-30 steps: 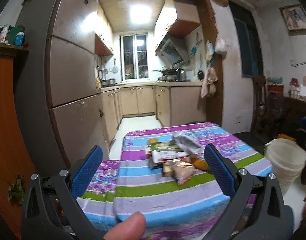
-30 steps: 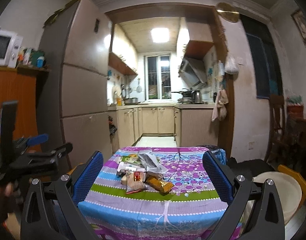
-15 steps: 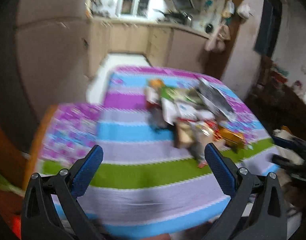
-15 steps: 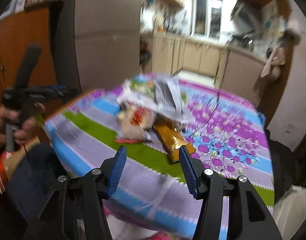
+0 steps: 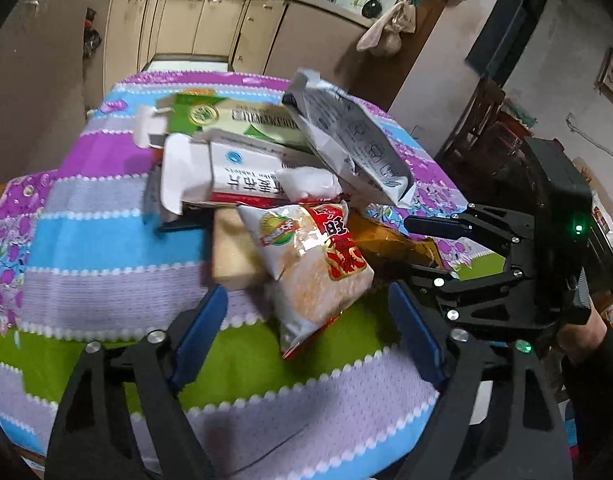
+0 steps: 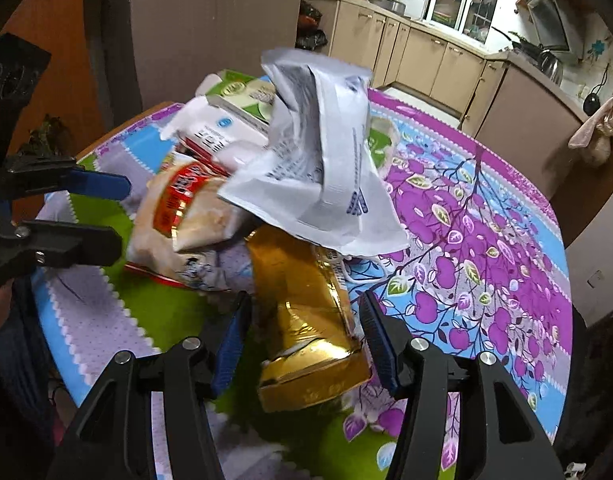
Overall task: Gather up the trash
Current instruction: 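Grasp the chip bag with the left tool while the right tool grasps the gold foil packet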
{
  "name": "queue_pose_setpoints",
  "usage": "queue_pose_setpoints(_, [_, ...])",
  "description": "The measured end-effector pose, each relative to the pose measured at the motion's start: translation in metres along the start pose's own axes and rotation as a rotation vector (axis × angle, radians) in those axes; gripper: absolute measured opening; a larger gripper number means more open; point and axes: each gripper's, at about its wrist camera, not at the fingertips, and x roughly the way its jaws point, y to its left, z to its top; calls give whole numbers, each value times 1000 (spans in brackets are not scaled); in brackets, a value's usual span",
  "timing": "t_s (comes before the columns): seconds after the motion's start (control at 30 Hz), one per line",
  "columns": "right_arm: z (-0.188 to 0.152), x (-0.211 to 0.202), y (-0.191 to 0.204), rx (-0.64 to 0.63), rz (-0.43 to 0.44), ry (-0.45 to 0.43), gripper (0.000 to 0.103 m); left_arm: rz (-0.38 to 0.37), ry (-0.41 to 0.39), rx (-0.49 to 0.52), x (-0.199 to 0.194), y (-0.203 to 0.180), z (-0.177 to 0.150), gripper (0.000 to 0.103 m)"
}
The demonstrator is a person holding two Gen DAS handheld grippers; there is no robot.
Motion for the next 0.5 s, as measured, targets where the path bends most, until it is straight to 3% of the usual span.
queue_pose_setpoints(0.23, [0, 4, 6, 35, 4, -33, 48, -14, 35, -42, 17, 3, 0, 48])
queue_pose_setpoints(0.37, [-2, -1, 12, 79, -14, -49, 45, -13, 23, -46, 17, -2, 1, 40])
queue_pose_setpoints(0.43, [-3, -7, 13, 106, -23, -71, 35, -2, 12, -50, 15, -2, 3, 33])
queue_pose_setpoints(0.5, [-5, -18, 16, 141, -27, -101, 29, 6, 3, -55, 14, -4, 4, 33])
